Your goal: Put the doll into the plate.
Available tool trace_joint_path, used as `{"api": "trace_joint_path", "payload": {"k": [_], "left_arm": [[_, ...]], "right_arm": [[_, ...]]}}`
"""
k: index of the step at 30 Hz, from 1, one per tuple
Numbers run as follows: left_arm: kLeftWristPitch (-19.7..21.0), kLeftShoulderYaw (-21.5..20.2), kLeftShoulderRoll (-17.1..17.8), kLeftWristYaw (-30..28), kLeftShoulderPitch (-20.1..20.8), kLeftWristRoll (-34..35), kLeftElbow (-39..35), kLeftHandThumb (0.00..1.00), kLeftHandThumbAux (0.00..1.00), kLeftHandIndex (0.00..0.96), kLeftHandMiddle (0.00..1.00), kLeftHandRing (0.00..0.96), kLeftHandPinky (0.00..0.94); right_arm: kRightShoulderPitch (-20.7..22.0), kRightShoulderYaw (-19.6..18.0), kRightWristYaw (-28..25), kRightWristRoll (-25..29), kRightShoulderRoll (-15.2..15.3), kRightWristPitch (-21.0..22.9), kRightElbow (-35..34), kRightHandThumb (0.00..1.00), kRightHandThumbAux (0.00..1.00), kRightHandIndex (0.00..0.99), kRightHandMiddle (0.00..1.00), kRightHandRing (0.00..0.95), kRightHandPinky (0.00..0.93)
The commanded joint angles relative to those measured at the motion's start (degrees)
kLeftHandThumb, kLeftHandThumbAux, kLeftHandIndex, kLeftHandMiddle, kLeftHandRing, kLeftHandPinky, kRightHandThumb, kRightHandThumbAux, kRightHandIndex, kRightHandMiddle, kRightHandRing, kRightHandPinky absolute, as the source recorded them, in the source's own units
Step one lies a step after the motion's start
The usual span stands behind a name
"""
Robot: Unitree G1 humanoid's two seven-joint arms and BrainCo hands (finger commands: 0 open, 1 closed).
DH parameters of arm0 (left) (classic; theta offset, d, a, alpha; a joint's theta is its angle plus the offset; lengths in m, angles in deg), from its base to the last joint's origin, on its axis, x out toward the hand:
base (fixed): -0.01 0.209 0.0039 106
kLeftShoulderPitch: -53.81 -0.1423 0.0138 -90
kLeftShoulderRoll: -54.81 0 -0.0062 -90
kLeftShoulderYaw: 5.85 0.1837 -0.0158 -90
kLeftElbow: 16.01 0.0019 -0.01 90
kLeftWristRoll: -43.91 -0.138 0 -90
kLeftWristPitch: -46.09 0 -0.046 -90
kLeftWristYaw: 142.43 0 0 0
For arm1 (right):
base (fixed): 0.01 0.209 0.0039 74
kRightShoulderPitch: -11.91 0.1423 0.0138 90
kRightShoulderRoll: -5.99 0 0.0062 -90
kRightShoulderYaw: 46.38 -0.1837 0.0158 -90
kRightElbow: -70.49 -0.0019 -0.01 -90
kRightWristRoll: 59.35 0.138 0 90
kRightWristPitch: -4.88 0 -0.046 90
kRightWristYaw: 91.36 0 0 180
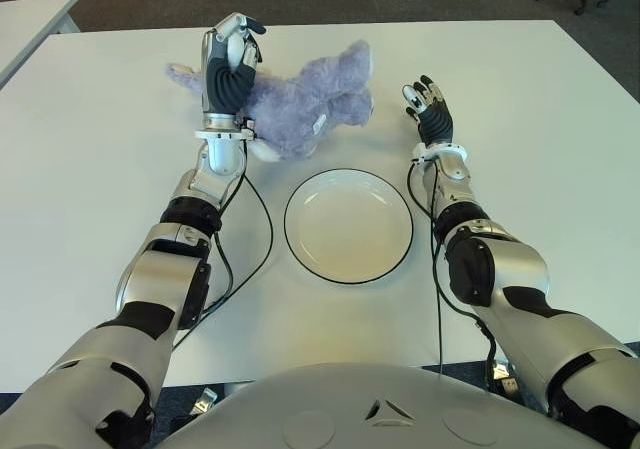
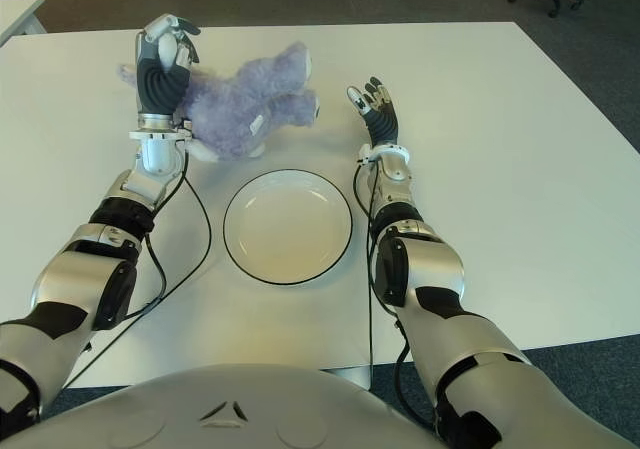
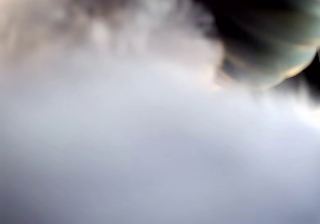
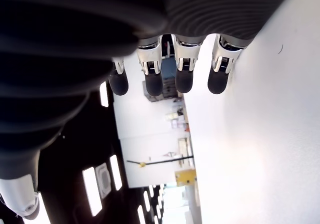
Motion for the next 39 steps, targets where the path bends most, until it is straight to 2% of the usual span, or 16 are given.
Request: {"api": "trace_joint_path", "payload": {"k": [1, 14, 28, 39], "left_arm": [[0.5, 0.0, 0.3, 0.8, 0.2, -1.1, -1.1, 0.743, 0.691, 0.444, 0.838, 0.852, 0.855], [2.5, 0.0, -0.6, -2.8, -0.2, 0.5, -5.2, 0.747, 0.692, 0.444, 0.849, 0.862, 0.851], [3.9, 0.2, -1.3, -3.9, -1.2, -0.2, -9.2, 0.744, 0.694, 0.443, 0.847, 0.854, 0.839], [6.8, 0.3, -1.9, -5.9, -2.7, 0.1, -13.2, 0.742, 0.694, 0.443, 0.843, 0.844, 0.835]], "right_arm": [[-4.4, -0.1, 0.3, 0.2, -1.1, 3.1, 3.3, 0.083, 0.588, 0.023, 0.044, 0.039, 0.052], [-4.4, -0.1, 0.4, 0.2, -1.1, 3.3, 3.3, 0.079, 0.592, 0.020, 0.040, 0.035, 0.045], [-4.5, -0.1, 0.5, 0.2, -1.2, 3.1, 3.3, 0.081, 0.599, 0.023, 0.045, 0.040, 0.052], [-4.5, -0.1, 0.4, 0.2, -1.2, 3.1, 3.3, 0.081, 0.598, 0.022, 0.044, 0.040, 0.053]]}}
